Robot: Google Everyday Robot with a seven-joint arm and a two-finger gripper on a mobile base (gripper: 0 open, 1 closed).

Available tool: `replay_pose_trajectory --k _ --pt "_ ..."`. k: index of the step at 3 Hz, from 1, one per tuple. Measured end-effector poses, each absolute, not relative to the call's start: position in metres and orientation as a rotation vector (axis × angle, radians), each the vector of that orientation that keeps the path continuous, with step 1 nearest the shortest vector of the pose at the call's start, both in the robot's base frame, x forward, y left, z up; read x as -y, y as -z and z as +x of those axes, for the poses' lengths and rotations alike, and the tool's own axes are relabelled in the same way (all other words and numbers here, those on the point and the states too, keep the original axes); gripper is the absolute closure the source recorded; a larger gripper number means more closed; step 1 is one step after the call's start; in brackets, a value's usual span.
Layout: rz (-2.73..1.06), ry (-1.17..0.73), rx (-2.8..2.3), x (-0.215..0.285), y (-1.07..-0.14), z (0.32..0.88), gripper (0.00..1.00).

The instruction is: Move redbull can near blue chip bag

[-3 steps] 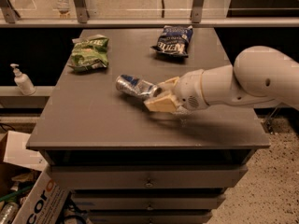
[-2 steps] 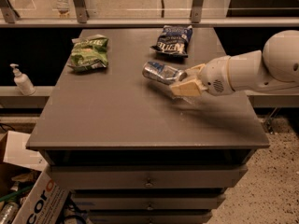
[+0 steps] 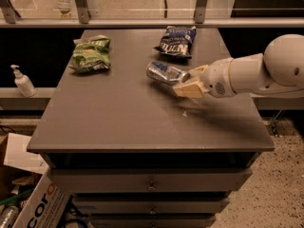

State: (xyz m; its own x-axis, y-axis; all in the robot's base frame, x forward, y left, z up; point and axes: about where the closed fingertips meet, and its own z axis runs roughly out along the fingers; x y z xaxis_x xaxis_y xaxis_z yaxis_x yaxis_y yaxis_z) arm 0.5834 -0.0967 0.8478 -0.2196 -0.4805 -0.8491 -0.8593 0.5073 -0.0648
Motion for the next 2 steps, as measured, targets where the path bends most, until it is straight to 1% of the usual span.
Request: replay_pose_trajectory --k 2 --pt "-1.065 -0.422 -1.871 0.117 -0.825 0.641 1.00"
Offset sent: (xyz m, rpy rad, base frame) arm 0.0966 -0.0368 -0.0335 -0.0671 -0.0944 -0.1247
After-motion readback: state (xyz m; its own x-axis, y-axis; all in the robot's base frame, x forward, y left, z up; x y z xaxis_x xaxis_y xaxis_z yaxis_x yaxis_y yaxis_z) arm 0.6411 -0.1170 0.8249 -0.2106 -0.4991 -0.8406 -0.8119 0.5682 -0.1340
